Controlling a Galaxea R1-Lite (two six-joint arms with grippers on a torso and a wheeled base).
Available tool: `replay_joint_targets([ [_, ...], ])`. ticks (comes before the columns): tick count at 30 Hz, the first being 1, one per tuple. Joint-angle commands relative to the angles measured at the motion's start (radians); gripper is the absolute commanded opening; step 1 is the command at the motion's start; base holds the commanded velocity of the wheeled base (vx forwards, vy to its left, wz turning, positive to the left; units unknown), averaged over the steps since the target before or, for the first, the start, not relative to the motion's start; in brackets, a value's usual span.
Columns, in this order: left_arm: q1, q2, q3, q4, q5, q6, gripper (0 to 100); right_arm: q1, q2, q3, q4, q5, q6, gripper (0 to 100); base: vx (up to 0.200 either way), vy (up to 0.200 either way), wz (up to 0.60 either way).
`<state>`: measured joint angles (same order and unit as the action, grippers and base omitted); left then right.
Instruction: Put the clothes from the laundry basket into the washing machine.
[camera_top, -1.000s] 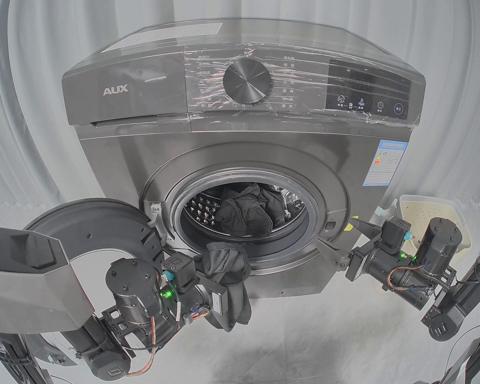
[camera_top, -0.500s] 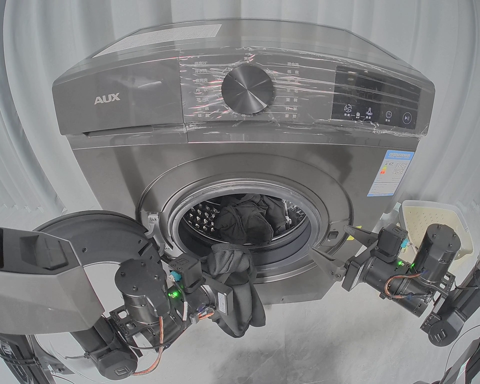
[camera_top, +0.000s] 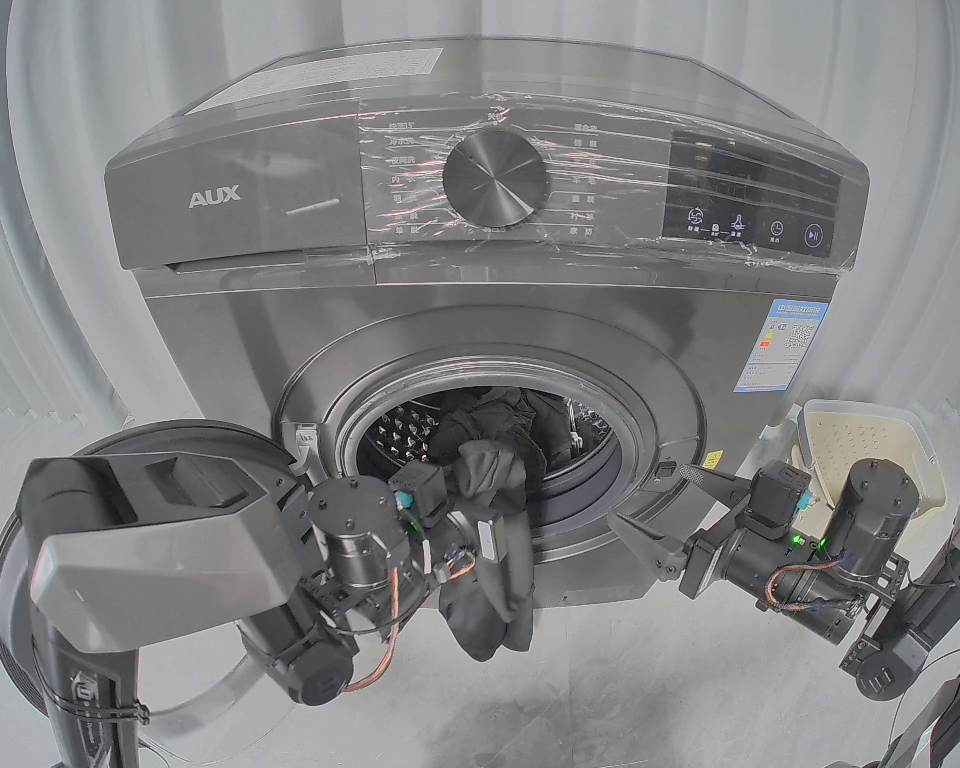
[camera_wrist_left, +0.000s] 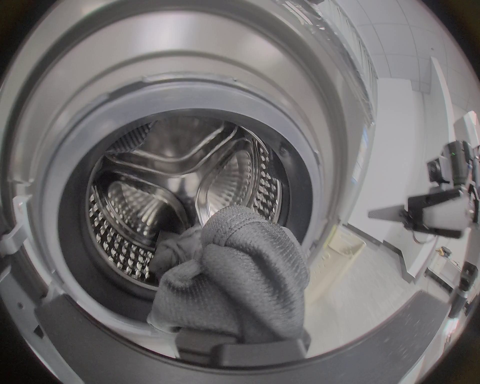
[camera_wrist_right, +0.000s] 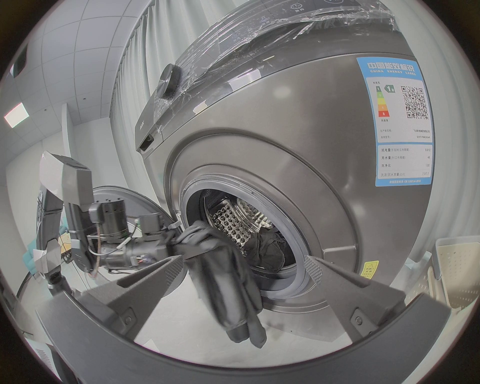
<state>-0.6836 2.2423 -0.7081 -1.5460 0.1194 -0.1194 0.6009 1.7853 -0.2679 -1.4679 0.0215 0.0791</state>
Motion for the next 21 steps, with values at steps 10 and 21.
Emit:
replay_joint_targets([
  [10,0.045,0.241,-0.432,0.193,0.034,-0.023,0,0.007,0.003,0.012,0.000,0.000,-0.001,100,0.000,0.000,0.00],
  [21,0.084,0.373,-0.780,0.420,0.033,-0.033,0,0.007,0.005,0.013,0.000,0.002,-0.001,100,0.000,0.000,0.00],
])
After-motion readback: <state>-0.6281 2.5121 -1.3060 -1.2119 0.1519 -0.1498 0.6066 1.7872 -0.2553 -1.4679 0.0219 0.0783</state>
